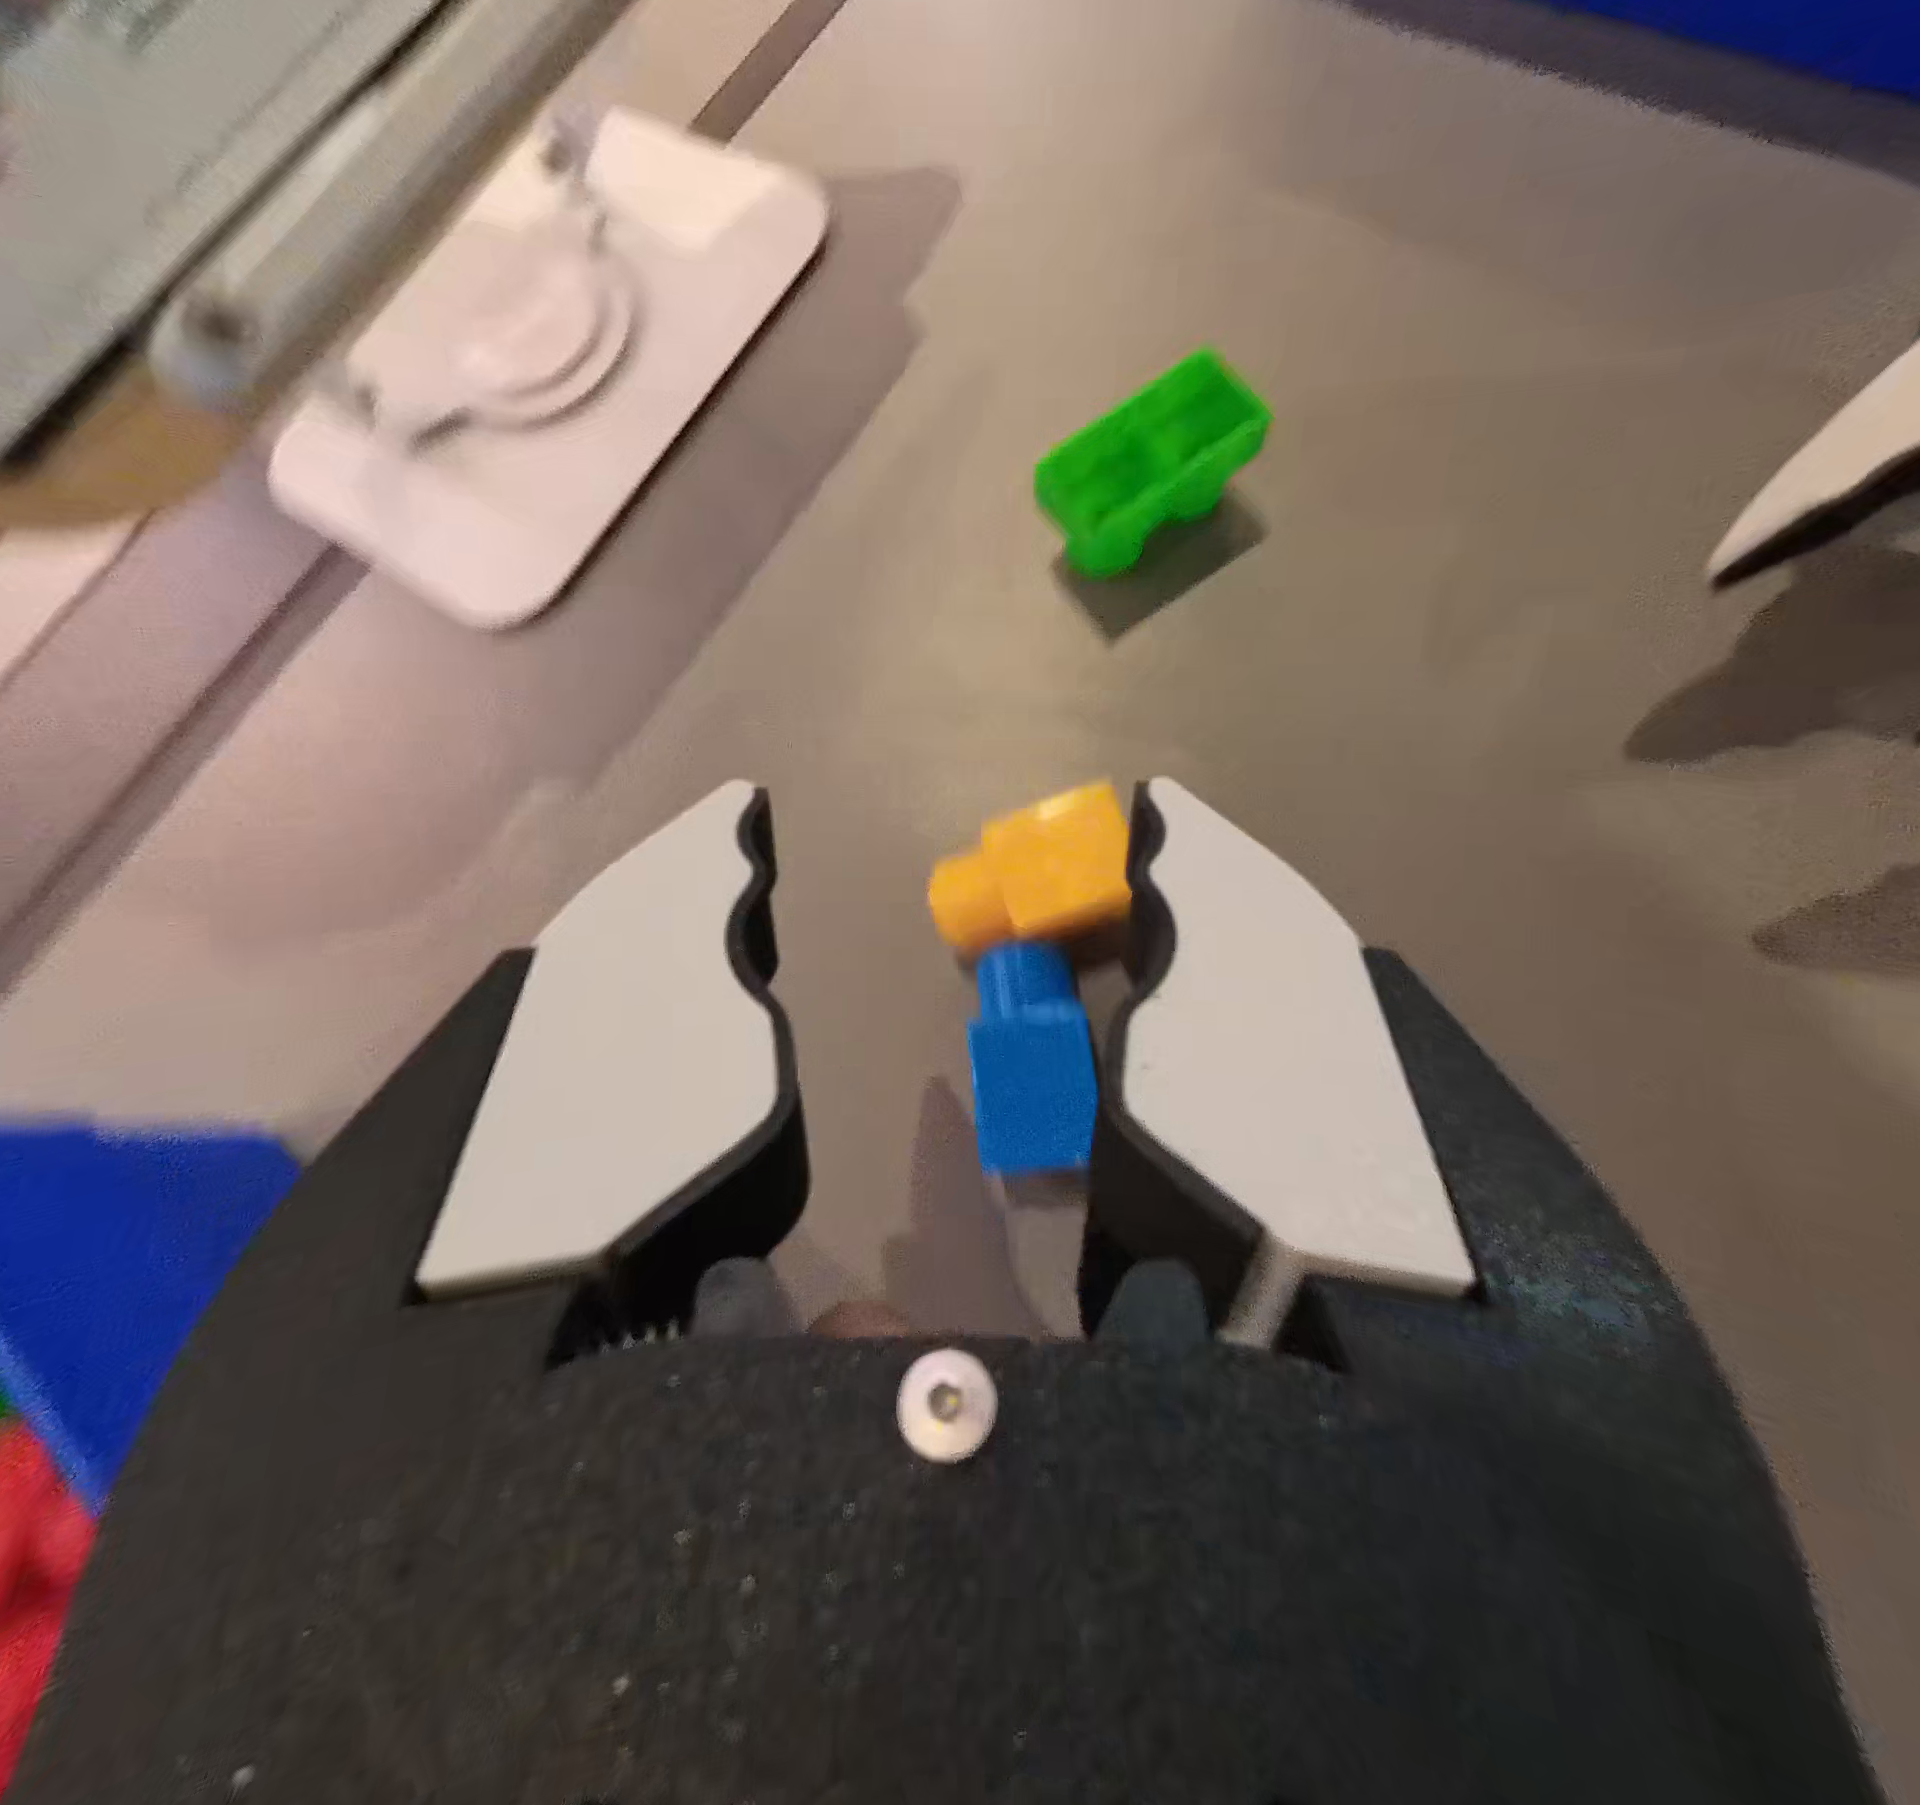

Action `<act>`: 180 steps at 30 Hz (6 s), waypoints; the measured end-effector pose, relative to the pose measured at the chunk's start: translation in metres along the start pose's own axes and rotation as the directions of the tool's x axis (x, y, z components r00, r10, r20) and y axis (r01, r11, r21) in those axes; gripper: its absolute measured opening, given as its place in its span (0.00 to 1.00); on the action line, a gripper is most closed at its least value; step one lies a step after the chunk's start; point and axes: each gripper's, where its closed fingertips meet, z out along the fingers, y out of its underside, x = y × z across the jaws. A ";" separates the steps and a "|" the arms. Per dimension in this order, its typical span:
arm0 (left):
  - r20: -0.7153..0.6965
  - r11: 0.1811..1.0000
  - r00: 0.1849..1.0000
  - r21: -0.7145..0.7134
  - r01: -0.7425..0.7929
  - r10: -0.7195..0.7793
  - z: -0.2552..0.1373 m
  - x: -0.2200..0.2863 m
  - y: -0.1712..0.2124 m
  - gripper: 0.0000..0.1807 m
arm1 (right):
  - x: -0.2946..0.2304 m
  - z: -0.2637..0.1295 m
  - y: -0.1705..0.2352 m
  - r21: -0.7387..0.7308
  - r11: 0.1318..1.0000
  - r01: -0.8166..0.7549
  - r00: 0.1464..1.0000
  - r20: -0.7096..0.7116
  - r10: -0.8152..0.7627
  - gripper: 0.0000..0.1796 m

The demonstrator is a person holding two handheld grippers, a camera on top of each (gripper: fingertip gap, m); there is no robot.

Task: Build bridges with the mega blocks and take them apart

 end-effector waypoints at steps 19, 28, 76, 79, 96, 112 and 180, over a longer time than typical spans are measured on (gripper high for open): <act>0.138 0.973 0.971 -0.099 0.210 -0.195 -0.004 0.023 0.091 0.36 | 0.015 0.021 -0.014 -0.055 0.993 0.102 0.993 -0.058 -0.105 0.27; 0.158 0.958 0.950 -0.059 0.282 -0.270 -0.010 0.027 0.104 0.36 | 0.024 0.026 -0.011 -0.069 0.991 0.111 0.989 -0.091 -0.117 0.27; 0.086 0.925 0.922 -0.009 -0.379 0.378 0.007 0.052 0.067 0.01 | 0.038 0.003 -0.004 -0.075 0.988 0.134 0.976 -0.166 -0.144 0.26; 0.131 0.894 0.886 -0.008 -0.448 0.445 0.005 0.045 0.076 0.01 | 0.037 0.004 -0.003 -0.080 0.988 0.133 0.976 -0.161 -0.145 0.26; 0.243 0.945 0.914 -0.050 -0.324 0.326 -0.003 0.030 0.105 0.24 | 0.034 0.007 0.001 -0.090 0.988 0.123 0.981 -0.141 -0.135 0.26; 0.169 0.987 0.984 0.161 0.018 -0.046 -0.032 0.086 0.092 0.28 | 0.028 0.009 0.003 -0.099 0.987 0.130 0.982 -0.122 -0.141 0.25; -0.040 0.999 0.999 0.030 0.015 -0.013 0.003 0.031 0.115 0.21 | 0.027 0.008 0.000 -0.091 0.986 0.137 0.984 -0.106 -0.146 0.24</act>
